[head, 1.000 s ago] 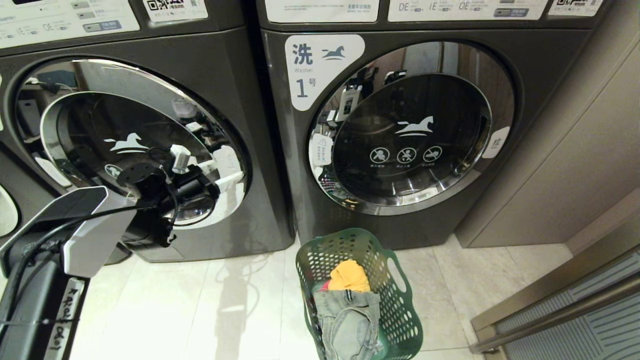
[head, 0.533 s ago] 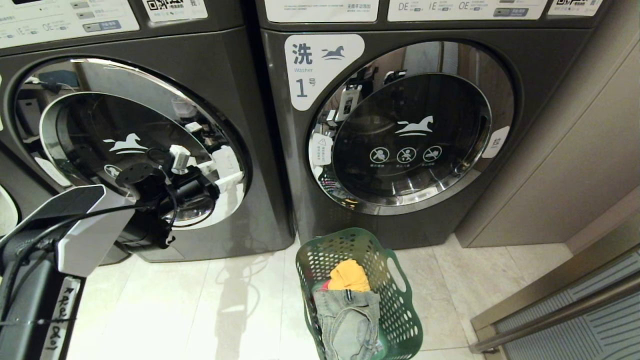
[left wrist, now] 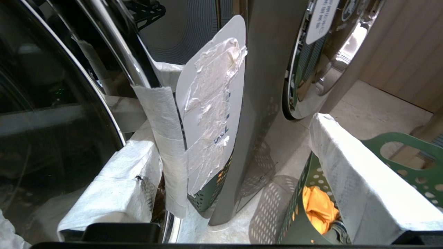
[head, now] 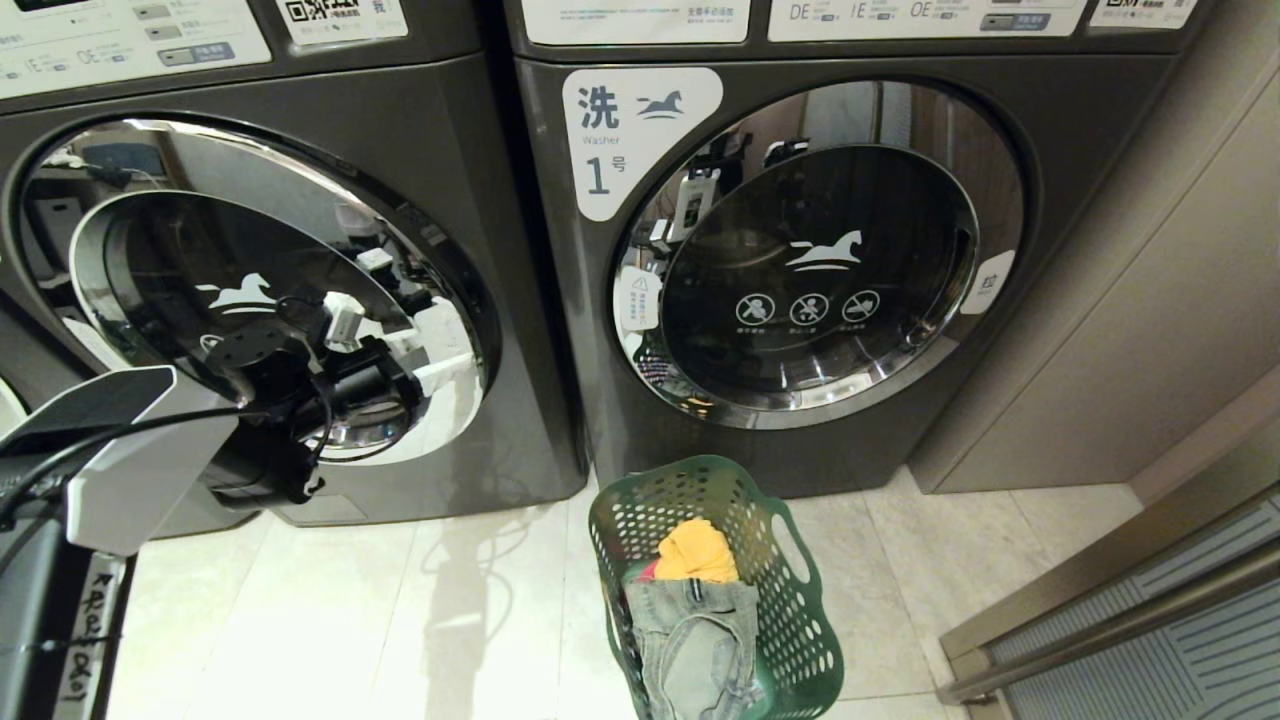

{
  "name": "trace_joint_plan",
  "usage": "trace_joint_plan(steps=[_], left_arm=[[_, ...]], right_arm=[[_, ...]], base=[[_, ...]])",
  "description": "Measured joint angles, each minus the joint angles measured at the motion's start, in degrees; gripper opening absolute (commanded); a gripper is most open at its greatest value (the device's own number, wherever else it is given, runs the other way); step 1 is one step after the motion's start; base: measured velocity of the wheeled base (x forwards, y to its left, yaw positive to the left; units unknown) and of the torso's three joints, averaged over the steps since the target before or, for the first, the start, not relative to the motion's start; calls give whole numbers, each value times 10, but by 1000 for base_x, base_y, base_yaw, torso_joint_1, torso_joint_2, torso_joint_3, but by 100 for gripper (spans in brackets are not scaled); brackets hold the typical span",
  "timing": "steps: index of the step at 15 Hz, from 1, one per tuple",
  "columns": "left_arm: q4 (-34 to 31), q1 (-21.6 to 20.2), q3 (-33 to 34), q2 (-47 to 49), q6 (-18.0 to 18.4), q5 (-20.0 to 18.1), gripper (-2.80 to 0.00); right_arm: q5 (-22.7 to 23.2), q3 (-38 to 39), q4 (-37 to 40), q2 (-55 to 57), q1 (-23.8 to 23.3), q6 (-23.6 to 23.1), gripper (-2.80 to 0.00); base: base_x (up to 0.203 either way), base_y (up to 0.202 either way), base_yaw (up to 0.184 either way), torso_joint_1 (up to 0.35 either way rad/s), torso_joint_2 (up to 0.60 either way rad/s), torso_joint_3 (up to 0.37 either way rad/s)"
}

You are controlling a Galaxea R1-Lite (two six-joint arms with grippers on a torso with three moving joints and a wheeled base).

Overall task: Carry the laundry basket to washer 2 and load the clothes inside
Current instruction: Open the lid of the washing machine

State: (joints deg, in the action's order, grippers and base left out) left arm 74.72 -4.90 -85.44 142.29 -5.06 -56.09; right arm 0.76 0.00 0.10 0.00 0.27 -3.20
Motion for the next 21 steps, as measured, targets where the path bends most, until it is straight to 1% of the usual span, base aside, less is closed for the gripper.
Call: trace_joint_plan(steps=[3, 9, 13, 19, 21], left_arm=[[6, -29, 11, -8, 2, 10, 0], [27, -70, 32, -16, -3, 9, 0], [36, -89, 33, -19, -24, 11, 0], [40, -124, 34, -24, -27, 14, 0], [45, -139, 34, -25, -37, 13, 0]], right_arm=[[0, 0, 0, 0, 0, 0, -280], [0, 0, 0, 0, 0, 0, -280], [0, 0, 0, 0, 0, 0, -280], [0, 0, 0, 0, 0, 0, -280], [0, 0, 0, 0, 0, 0, -280]], base=[[0, 0, 0, 0, 0, 0], [0, 0, 0, 0, 0, 0], [0, 0, 0, 0, 0, 0], [0, 0, 0, 0, 0, 0], [0, 0, 0, 0, 0, 0]])
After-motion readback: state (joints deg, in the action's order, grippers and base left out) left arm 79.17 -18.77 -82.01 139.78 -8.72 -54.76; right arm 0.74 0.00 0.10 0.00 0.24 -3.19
